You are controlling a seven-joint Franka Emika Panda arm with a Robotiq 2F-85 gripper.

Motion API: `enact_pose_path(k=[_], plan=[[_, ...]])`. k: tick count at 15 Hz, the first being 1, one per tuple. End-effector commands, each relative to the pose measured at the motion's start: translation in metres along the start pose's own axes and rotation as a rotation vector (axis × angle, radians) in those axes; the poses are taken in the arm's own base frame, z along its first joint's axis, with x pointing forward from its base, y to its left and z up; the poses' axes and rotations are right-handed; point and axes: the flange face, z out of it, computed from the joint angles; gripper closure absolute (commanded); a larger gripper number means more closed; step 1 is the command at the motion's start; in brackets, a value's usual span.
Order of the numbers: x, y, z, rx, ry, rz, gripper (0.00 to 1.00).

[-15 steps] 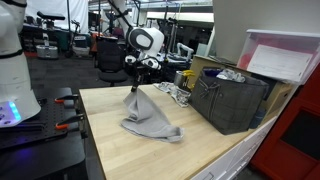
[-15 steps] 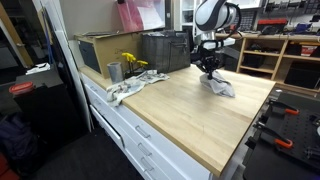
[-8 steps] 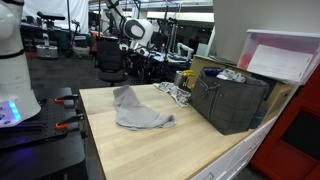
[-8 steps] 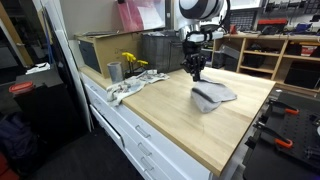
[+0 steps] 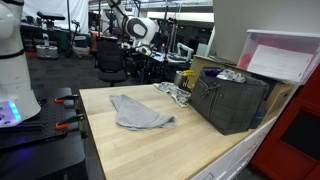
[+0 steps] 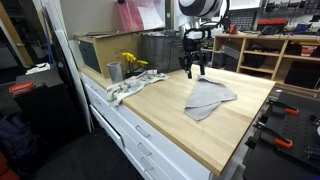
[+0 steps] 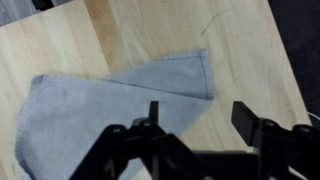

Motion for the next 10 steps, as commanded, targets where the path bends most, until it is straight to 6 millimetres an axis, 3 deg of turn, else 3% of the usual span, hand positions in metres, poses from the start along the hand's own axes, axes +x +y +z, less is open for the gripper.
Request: enact_pose_path(k=[1, 5, 7, 10], plan=[[0.009, 0.065, -0.006, 0.033, 0.018, 0.126, 0.00], [0.022, 0.142, 0.007, 0.060, 0.002, 0.277, 0.00], [0.018, 0.176, 0.020, 0.070, -0.027, 0.341, 0.00], [0.008, 0.212, 0.044, 0.085, -0.073, 0.413, 0.00]])
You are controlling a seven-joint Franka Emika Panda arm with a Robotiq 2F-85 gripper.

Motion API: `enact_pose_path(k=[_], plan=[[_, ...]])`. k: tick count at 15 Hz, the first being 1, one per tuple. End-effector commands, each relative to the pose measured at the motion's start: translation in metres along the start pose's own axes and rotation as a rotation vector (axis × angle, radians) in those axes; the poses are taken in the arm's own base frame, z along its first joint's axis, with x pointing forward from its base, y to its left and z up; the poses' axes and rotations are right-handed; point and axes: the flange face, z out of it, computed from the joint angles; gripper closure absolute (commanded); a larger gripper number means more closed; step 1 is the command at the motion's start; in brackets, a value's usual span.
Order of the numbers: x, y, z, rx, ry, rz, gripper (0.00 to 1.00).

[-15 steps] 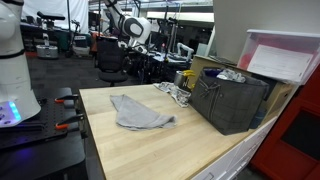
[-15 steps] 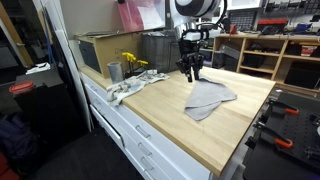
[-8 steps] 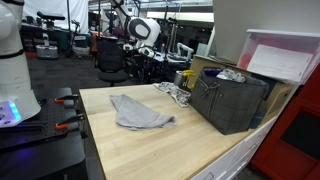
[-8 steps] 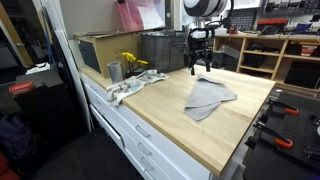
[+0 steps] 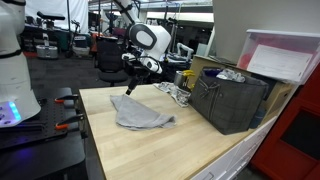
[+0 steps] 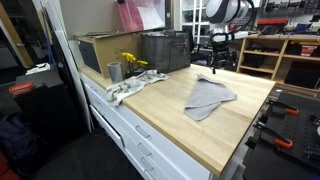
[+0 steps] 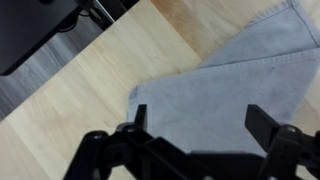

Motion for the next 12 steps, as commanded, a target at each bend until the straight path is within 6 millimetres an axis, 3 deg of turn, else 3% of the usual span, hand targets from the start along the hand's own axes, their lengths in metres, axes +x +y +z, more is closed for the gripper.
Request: enact_pose_path(k=[1, 5, 10, 12], plan=[[-0.008, 0.039, 0.024, 0.042, -0.036, 0.075, 0.00], [-0.011, 0.063, 0.064, 0.051, -0.068, 0.116, 0.00], [-0.001, 0.077, 0.112, 0.021, -0.020, 0.122, 0.00], [-0.002, 0.072, 0.108, 0.011, -0.029, 0.130, 0.00]])
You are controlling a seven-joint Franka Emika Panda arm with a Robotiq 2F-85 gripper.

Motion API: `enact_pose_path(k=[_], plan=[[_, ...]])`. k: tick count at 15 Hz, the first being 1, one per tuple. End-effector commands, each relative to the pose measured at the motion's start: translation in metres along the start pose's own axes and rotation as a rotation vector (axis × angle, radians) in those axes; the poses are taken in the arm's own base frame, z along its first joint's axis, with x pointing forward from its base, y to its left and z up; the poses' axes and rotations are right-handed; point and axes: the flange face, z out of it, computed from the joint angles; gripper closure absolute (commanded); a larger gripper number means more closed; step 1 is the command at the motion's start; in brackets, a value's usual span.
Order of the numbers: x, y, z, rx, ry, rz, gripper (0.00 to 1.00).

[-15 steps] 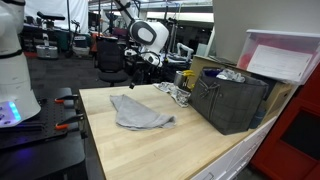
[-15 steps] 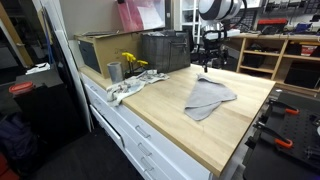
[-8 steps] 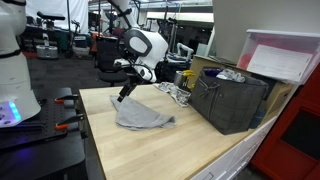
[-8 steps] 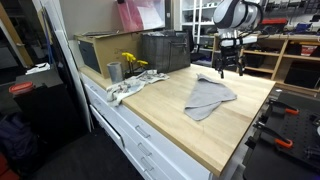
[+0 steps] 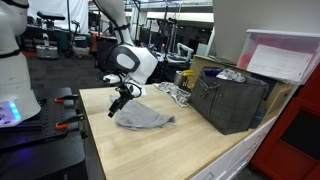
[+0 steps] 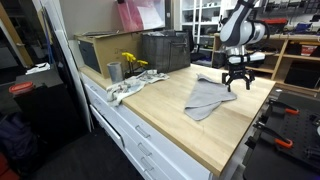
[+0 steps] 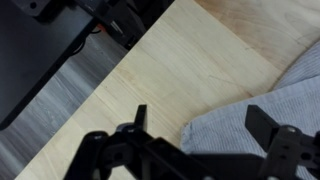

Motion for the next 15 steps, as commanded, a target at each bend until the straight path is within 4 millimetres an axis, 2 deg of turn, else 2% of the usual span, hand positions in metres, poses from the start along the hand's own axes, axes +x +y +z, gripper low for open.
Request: enact_pose_path(k=[1, 4, 6, 10, 15], plan=[[0.002, 0.002, 0.007, -0.006, 0.001, 0.004, 0.00], [0.004, 0.003, 0.013, -0.013, 0.000, 0.008, 0.00], [0.008, 0.000, 0.005, 0.031, 0.024, 0.010, 0.00], [0.017, -0.004, 0.006, 0.063, 0.047, 0.026, 0.00], [0.025, 0.005, 0.031, 0.040, 0.040, 0.049, 0.00]])
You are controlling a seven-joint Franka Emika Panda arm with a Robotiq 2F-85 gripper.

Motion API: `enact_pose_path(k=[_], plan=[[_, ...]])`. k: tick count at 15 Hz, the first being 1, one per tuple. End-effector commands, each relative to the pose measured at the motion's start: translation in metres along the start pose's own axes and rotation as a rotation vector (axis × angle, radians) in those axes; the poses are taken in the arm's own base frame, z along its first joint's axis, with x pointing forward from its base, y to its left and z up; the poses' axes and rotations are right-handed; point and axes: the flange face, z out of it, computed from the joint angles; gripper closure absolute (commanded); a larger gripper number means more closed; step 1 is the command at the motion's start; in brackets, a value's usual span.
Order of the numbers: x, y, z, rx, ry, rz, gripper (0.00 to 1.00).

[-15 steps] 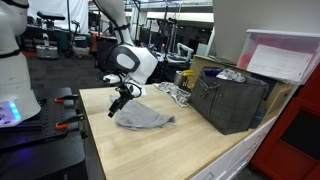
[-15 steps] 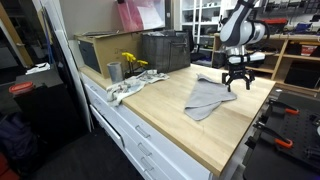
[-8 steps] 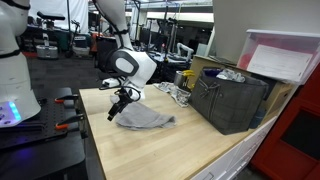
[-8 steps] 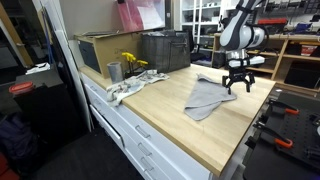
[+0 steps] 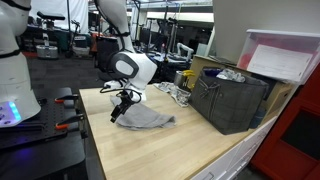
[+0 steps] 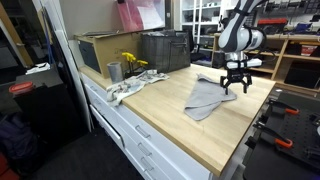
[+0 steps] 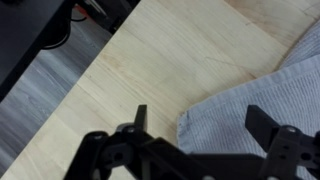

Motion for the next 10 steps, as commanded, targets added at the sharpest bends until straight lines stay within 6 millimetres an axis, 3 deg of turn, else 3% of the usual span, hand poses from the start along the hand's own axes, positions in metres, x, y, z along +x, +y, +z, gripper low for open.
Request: enact_pose_path(k=[1, 2, 3, 5, 10], plan=[[0.0108, 0.0083, 0.0159, 0.014, 0.000, 0.009, 0.00], [0.0127, 0.0099, 0.0177, 0.017, 0.003, 0.015, 0.00], [0.0156, 0.0111, 0.0180, 0.023, 0.010, 0.021, 0.25], [0.0194, 0.0120, 0.0171, 0.040, 0.015, 0.024, 0.34], [0.0168, 0.0081, 0.0098, 0.072, 0.010, 0.020, 0.73]])
